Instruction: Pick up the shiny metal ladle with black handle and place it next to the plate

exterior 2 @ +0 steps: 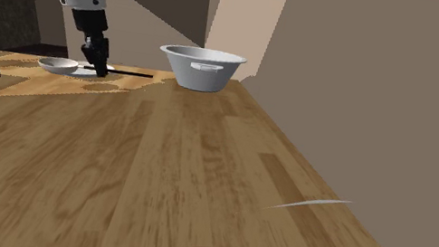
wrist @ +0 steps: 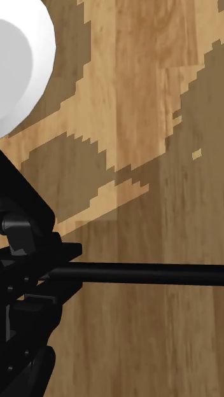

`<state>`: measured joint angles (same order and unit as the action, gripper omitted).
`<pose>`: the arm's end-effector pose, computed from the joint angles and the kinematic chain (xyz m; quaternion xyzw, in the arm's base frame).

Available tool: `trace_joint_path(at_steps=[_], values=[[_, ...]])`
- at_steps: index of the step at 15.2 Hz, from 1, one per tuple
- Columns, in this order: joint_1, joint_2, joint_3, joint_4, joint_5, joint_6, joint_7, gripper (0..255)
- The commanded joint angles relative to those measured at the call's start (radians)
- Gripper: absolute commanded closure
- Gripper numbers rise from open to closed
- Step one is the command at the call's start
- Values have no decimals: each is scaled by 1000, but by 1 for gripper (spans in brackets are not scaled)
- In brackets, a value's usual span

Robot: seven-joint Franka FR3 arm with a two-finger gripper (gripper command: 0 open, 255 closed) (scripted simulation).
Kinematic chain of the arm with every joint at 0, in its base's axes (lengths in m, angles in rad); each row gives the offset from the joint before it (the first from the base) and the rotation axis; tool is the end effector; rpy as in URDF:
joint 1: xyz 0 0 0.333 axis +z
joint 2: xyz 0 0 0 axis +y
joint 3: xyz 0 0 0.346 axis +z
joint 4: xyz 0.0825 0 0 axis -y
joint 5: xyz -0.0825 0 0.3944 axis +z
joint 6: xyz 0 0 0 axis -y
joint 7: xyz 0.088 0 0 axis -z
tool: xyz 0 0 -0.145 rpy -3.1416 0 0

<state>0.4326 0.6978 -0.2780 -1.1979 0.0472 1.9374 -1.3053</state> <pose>0.7582 0.1793 0.3698 0.7255 0.6843 -0.0078 0.0727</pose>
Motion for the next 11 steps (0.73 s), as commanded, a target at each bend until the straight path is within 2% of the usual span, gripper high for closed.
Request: trace_joint_path(at_steps=[1, 7, 11], values=[[1, 7, 1, -16, 1, 23, 1, 255], [2, 28, 5, -62, 5, 90, 5, 255], [2, 28, 5, -62, 5, 90, 5, 255]])
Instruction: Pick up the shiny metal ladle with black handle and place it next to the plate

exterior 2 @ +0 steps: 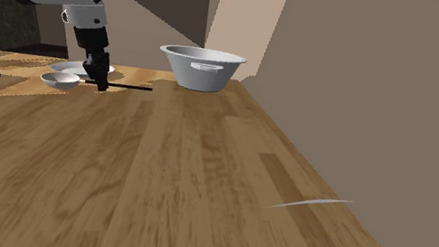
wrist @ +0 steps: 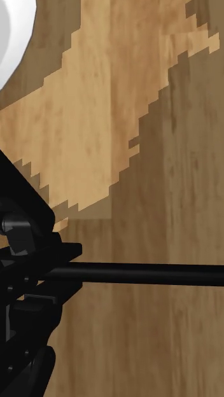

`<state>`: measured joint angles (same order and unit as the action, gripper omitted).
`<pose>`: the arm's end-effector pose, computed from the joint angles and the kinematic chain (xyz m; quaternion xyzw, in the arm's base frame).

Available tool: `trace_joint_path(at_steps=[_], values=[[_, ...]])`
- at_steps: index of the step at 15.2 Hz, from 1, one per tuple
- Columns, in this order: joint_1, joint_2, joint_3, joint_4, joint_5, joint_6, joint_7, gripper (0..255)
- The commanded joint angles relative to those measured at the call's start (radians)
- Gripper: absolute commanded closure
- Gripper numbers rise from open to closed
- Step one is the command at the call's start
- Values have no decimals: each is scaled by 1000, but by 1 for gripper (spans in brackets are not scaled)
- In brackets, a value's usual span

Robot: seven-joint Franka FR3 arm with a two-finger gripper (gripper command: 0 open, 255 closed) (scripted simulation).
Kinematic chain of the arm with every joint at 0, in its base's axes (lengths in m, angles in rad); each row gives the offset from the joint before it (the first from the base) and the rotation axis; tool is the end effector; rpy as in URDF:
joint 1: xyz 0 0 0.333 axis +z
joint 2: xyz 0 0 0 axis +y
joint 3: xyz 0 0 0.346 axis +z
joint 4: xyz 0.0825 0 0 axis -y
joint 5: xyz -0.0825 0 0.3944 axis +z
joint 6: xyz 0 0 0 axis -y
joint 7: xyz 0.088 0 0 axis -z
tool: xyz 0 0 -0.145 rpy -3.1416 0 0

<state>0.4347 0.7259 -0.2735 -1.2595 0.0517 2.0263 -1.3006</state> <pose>0.7588 0.1797 0.3263 0.7254 0.6844 -0.0076 0.0728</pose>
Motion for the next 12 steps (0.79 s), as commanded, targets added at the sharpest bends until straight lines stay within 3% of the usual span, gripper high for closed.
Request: trace_joint_path(at_steps=[1, 3, 4, 9, 12], values=[[0, 0, 0, 0, 0, 1, 0, 255], [0, 0, 0, 0, 0, 1, 0, 255], [0, 0, 0, 0, 0, 1, 0, 0], [0, 0, 0, 0, 0, 1, 0, 0], [7, -35, -4, 41, -7, -76, 4, 0]])
